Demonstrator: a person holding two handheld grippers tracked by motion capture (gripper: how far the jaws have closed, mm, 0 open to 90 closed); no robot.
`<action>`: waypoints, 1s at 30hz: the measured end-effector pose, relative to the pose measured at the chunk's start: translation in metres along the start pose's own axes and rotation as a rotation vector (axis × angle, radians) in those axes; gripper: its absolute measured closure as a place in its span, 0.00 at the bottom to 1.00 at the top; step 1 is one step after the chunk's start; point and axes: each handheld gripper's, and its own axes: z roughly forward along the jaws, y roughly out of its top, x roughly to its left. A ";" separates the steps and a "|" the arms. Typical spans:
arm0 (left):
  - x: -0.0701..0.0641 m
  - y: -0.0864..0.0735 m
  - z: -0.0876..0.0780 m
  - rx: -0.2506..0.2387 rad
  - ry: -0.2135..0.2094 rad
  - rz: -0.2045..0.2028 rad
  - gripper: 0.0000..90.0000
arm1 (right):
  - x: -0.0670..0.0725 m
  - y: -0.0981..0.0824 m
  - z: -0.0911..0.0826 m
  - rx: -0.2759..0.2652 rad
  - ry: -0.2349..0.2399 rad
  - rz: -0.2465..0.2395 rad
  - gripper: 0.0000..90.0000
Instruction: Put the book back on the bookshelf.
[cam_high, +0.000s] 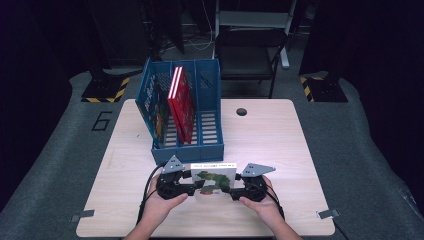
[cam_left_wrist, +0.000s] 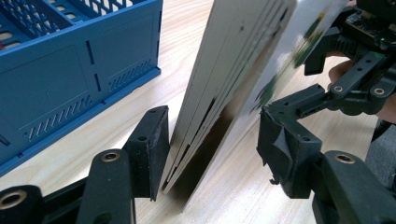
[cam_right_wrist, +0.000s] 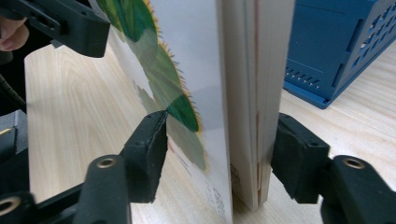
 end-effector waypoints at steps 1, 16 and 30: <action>0.000 0.000 0.000 0.001 0.000 0.006 0.49 | 0.000 0.000 0.000 0.000 0.007 0.000 0.48; 0.003 -0.004 -0.005 0.003 0.005 -0.005 0.49 | 0.017 0.003 -0.001 0.006 0.082 -0.100 0.78; 0.006 -0.004 -0.008 0.004 0.000 -0.018 0.49 | 0.035 0.009 -0.002 0.033 0.048 -0.210 0.85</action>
